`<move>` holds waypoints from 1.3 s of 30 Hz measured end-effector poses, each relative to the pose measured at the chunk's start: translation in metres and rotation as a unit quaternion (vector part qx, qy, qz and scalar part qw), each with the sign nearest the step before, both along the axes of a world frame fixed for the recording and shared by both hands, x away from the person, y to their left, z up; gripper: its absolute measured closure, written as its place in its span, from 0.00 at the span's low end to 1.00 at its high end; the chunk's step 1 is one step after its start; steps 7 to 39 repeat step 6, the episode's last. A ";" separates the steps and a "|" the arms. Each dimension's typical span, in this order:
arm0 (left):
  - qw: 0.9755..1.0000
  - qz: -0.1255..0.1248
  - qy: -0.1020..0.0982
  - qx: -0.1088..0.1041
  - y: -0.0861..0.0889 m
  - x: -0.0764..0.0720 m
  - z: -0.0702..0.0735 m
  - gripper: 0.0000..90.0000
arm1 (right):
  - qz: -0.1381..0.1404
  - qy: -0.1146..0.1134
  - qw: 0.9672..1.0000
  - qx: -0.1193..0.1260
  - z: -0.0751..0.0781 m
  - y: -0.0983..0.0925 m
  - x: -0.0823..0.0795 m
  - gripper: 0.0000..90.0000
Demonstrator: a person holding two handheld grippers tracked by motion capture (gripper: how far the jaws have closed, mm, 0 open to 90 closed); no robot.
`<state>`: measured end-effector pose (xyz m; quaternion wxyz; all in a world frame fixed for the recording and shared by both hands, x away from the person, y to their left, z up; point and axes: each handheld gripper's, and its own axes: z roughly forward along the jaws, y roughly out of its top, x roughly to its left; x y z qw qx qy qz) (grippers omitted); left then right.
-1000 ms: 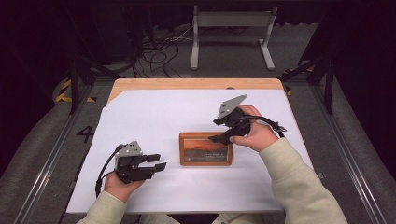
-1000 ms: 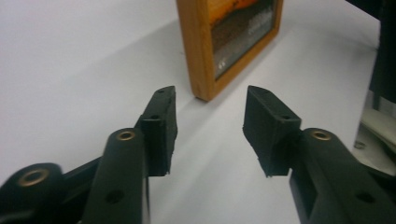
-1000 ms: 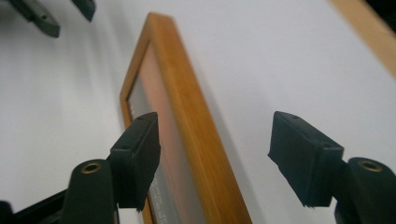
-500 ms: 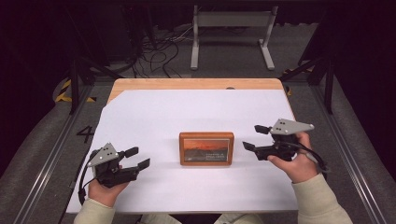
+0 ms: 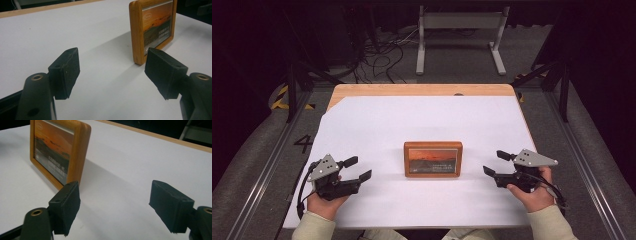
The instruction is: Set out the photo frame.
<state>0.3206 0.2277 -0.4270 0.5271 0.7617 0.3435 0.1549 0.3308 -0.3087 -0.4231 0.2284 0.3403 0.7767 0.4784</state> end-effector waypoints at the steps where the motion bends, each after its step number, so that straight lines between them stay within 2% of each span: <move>1: 1.000 -0.001 -0.001 0.000 0.000 0.000 0.000 0.31 | 0.001 0.000 1.000 0.001 -0.002 0.000 0.000 0.27; 6: 1.000 -0.002 -0.001 -0.001 0.000 0.001 -0.001 0.31 | 0.003 -0.011 1.000 -0.001 -0.003 0.001 0.000 0.27; 39: 1.000 -0.002 -0.001 -0.001 0.000 0.001 -0.001 0.31 | 0.003 -0.011 1.000 -0.001 -0.003 0.001 0.000 0.27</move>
